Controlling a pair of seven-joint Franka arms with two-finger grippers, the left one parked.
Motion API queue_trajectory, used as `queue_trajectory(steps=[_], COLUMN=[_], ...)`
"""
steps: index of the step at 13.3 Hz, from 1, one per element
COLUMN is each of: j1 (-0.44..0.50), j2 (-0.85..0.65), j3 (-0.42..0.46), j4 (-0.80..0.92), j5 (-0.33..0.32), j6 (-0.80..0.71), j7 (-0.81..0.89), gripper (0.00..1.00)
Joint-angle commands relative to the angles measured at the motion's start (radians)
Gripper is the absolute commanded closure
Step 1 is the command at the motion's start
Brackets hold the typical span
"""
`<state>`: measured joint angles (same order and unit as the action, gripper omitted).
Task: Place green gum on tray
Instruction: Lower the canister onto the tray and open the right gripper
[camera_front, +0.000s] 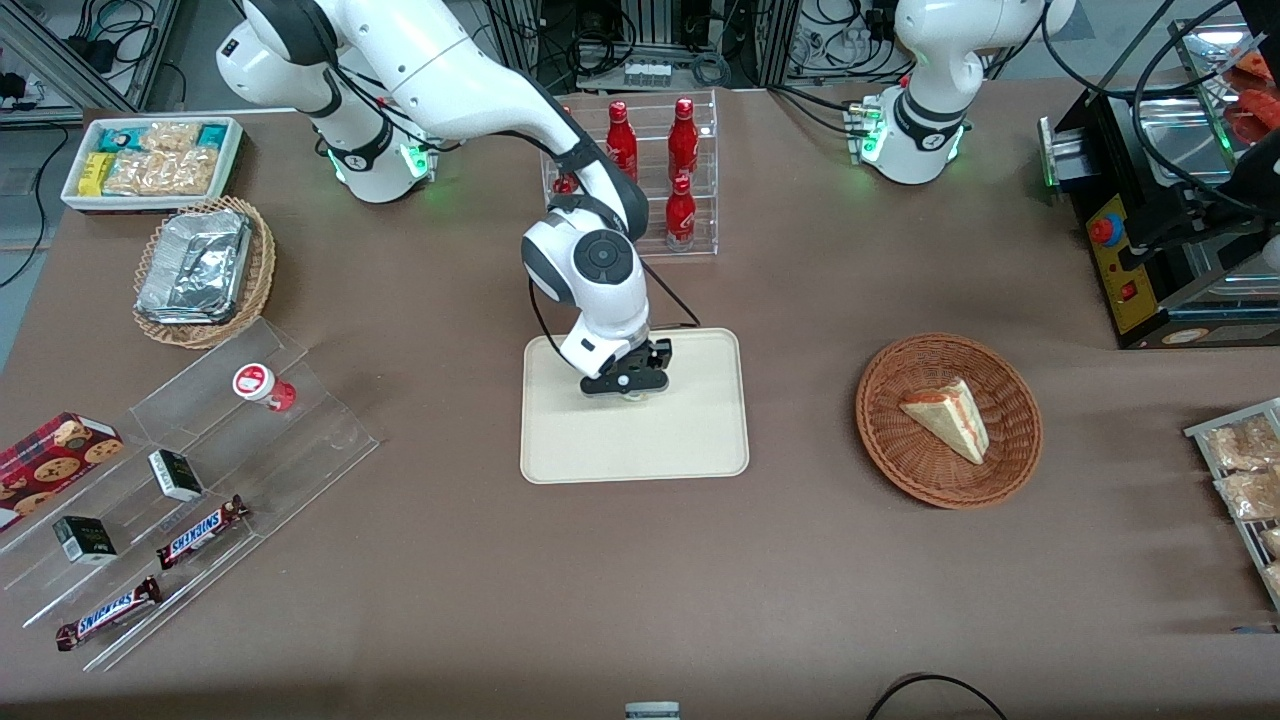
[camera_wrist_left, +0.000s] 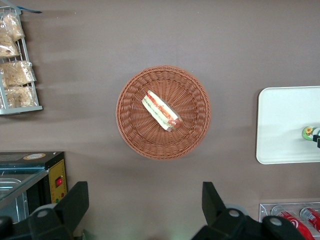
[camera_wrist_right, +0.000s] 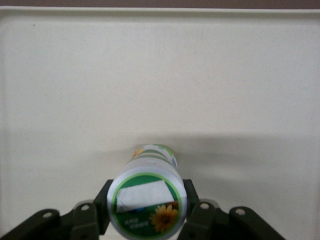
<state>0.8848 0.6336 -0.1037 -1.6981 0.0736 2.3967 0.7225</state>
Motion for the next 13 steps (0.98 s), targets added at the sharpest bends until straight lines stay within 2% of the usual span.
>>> queue_trajectory(steps=[1, 2, 4, 7, 11, 13], j1=[0.000, 0.000, -0.003, -0.015, -0.055, -0.102], j2=[0.021, 0.021, 0.020, 0.005, -0.190, -0.334], j3=[-0.004, -0.004, -0.004, -0.005, -0.022, -0.022], j4=[0.028, 0.026, 0.025, 0.024, -0.030, -0.093], j5=[0.005, 0.005, 0.005, 0.005, -0.003, -0.003], j6=[0.007, 0.007, 0.004, -0.007, -0.177, -0.264], j7=[0.005, 0.005, 0.003, -0.012, -0.017, -0.098], gripper=[0.79, 0.38, 0.02, 0.01, 0.01, 0.01])
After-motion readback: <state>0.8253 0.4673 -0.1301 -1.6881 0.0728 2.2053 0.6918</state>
